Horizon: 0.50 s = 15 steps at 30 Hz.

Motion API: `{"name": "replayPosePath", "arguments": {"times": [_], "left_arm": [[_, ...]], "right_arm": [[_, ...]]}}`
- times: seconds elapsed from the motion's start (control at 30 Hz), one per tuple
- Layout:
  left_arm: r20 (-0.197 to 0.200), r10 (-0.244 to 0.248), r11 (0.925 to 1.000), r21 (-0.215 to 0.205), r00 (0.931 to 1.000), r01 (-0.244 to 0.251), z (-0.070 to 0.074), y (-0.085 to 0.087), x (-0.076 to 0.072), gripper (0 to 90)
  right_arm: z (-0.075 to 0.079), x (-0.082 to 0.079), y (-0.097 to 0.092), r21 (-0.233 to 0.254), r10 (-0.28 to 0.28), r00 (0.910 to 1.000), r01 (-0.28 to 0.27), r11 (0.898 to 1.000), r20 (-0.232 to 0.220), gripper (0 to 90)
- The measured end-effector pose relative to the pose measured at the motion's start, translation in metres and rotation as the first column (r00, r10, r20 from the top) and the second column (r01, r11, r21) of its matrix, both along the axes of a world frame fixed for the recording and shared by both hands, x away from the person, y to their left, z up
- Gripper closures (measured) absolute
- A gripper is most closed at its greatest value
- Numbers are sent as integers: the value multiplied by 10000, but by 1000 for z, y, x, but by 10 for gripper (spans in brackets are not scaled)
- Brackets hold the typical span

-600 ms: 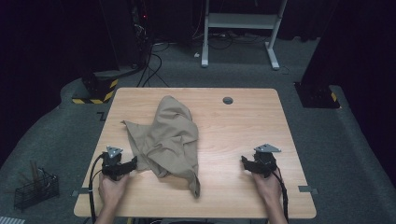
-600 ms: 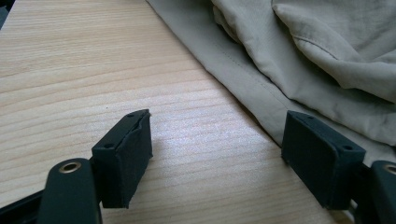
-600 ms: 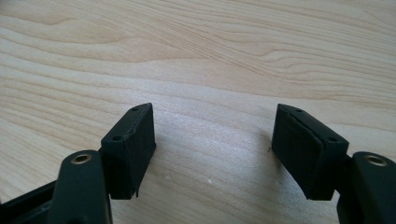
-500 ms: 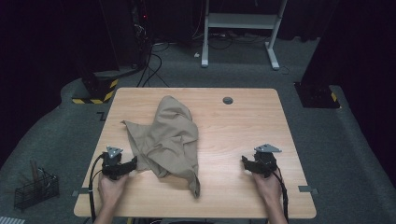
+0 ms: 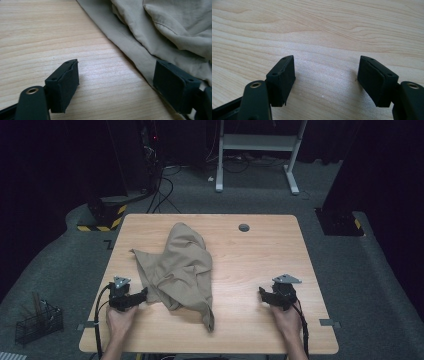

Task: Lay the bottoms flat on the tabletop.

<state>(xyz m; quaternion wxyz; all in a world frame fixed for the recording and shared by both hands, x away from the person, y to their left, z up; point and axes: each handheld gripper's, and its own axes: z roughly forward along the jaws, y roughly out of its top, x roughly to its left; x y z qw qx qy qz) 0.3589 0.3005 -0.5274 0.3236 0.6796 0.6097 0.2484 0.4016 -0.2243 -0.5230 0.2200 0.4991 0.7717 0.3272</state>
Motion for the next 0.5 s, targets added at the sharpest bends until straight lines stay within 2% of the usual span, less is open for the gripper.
{"name": "replayPosePath", "arguments": {"times": [0.03,0.1,0.23,0.27,0.3,0.5], "left_arm": [[0,0,10000,0,10000,0,0,0,0,193],[-92,-22,9984,-570,10000,17,2,-1,2,174],[17,-122,9976,-688,9999,123,5,-5,3,161],[128,-136,9958,-906,9998,147,8,-6,4,154],[196,-152,9953,-955,9997,170,9,-7,5,153],[307,-424,9930,-1094,9986,455,15,-14,6,152]], "right_arm": [[0,0,0,0,0,10000,0,10000,0,305],[0,0,0,0,13,10000,-13,10000,-6,305],[0,0,0,-2,26,10000,-26,10000,-6,305],[0,0,0,3,23,10000,-23,10000,-8,305],[0,0,0,-1,27,10000,-27,10000,-5,305],[0,0,0,4,24,10000,-24,10000,-9,305]]}}
